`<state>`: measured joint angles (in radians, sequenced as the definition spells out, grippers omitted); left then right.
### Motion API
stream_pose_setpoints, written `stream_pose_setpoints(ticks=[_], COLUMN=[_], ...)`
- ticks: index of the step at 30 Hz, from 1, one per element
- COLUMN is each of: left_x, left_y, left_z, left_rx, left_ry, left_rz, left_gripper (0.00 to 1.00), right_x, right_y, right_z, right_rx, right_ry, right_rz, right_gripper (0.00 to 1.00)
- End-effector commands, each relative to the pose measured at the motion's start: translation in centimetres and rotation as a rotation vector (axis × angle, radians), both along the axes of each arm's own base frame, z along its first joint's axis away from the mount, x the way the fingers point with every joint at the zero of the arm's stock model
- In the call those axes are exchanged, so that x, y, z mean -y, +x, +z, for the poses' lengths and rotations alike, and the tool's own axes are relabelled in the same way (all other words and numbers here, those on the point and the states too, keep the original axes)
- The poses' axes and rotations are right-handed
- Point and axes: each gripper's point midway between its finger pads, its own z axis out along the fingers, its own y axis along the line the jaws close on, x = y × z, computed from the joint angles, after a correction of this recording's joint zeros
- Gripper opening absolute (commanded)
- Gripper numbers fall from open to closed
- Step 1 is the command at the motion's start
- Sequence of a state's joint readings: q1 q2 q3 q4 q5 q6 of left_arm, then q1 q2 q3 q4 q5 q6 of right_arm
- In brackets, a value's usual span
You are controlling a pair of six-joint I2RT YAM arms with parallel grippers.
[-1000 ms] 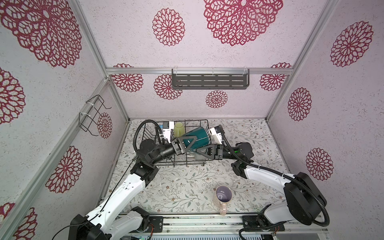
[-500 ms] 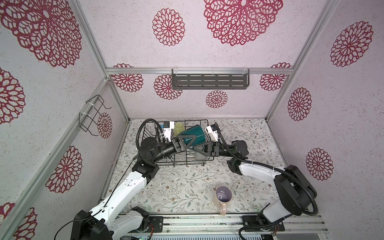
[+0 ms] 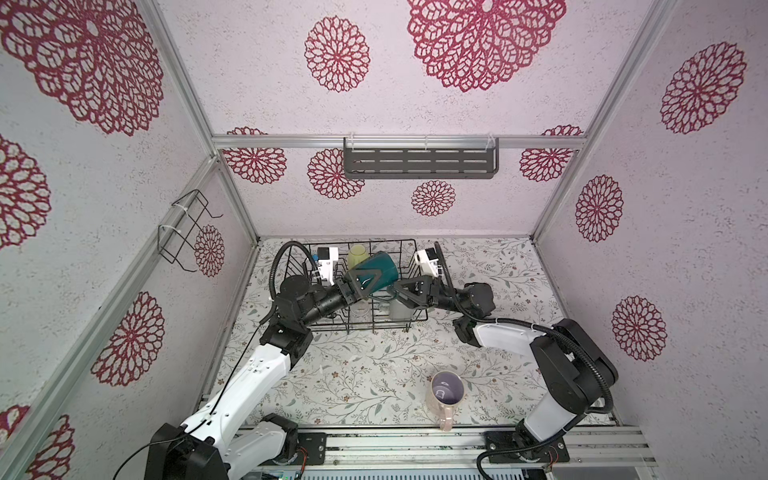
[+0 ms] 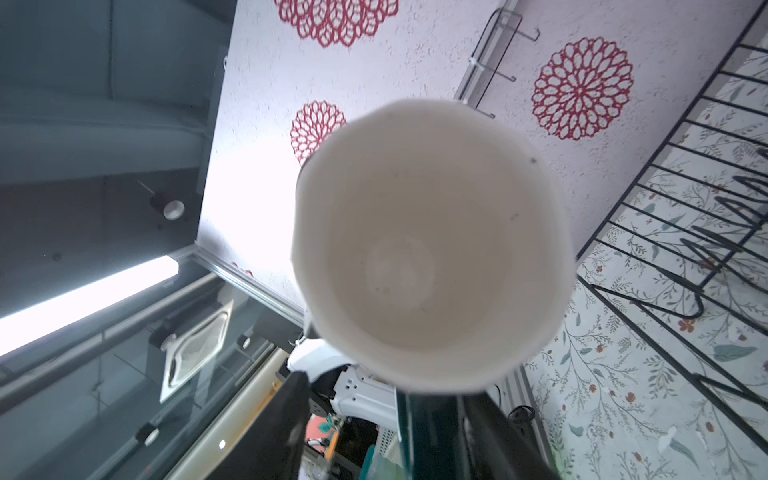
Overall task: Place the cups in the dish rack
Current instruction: 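Open the right gripper and draw it back while the left gripper carries the mug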
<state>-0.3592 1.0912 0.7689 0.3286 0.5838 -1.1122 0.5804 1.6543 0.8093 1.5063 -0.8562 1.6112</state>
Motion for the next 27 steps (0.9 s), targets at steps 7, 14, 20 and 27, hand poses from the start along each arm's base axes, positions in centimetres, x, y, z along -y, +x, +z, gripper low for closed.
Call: stream_pose_setpoints(ticks=[7,14,20,27], left_x=[-2.2,-2.6,-3.1,-2.9], left_y=[0.8,2.2,3.3,5.1], left_z=[1.9,1.1,-0.4,-0.5], left_rx=[0.107,0.082,0.041,0.047], left_ry=[0.184,0.354,0.538,0.624], left_rz=[0.123,0.147,0.136,0.15], left_gripper=[0.73,0.71,0.67,0.63], right_x=[4.4,7.5,12.7,20.9], right_y=[2.2,4.3,6.6,7.8], right_z=[-1.0,-4.0,-8.6,-14.2], right_rx=[-0.019,-0.069,-0.185,-0.19], right_ry=[0.037,-0.021,-0.188,-0.726], right_rz=[-0.166,-0.315,-0.549,-0.859], right_gripper=[0.63,0.62,0.66,0.96])
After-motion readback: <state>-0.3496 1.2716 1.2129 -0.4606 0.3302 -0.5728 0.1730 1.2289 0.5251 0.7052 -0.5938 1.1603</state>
